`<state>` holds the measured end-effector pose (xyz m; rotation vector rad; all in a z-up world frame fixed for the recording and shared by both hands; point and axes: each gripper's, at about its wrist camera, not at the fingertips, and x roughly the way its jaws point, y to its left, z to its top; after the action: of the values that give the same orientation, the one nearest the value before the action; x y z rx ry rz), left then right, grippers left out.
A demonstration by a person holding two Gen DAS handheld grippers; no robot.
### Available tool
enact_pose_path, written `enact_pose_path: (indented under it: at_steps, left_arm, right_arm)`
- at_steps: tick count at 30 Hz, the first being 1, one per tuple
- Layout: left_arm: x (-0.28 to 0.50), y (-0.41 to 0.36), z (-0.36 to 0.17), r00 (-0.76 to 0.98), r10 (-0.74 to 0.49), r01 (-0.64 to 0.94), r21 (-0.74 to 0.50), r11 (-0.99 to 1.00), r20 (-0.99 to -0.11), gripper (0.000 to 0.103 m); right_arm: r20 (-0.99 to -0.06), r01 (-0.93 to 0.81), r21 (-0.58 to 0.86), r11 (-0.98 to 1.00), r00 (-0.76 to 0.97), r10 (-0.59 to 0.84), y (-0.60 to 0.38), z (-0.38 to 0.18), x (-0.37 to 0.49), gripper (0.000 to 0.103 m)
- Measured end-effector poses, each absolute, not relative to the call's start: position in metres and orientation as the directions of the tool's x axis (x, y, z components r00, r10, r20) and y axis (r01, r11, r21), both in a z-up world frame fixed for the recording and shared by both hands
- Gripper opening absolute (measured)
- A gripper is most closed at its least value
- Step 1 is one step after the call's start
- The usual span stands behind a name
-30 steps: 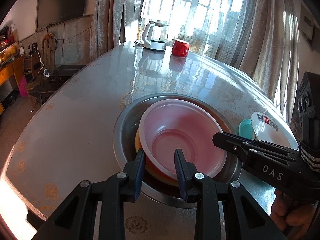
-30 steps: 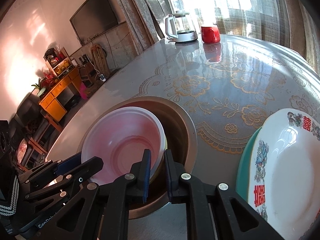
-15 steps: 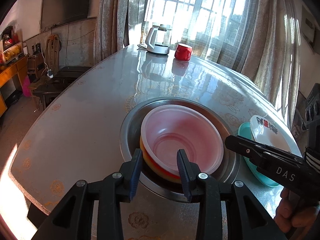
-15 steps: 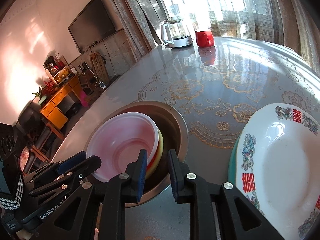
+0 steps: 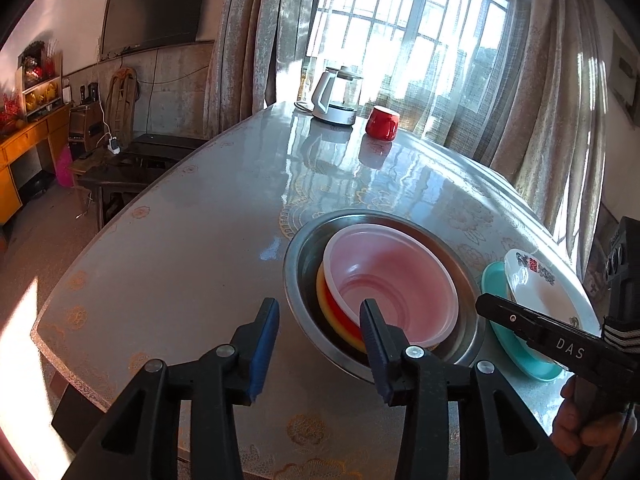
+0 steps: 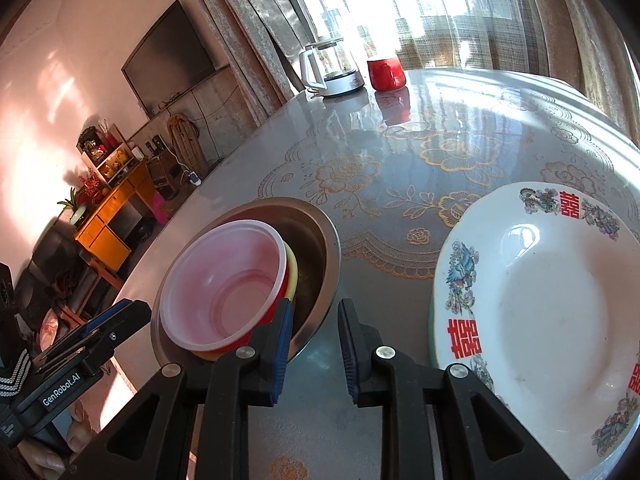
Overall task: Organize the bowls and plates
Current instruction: 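Grasp opposite sides of the steel bowl rim with both grippers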
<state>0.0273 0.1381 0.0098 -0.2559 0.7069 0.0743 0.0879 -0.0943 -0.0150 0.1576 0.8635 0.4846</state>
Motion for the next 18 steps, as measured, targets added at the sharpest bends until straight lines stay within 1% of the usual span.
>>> enact_pose_path:
  at_steps: [6, 11, 18]
  left_arm:
    - [0.024, 0.152, 0.005, 0.757, -0.017, -0.181, -0.234, 0.955, -0.653, 0.043]
    - [0.028, 0.162, 0.000, 0.753, -0.037, -0.193, -0.274, 0.942, -0.657, 0.045]
    - [0.035, 0.166, -0.007, 0.746, -0.088, -0.175, -0.322, 0.930, -0.660, 0.045]
  right_arm:
    - [-0.695, -0.342, 0.331, 0.880, 0.543, 0.472, -0.093, -0.017, 0.088, 0.024]
    - [-0.704, -0.336, 0.330, 0.882, 0.535, 0.467, -0.092, -0.020, 0.090, 0.027]
    - [-0.713, -0.333, 0.325, 0.885, 0.528, 0.461, -0.090, -0.024, 0.093, 0.027]
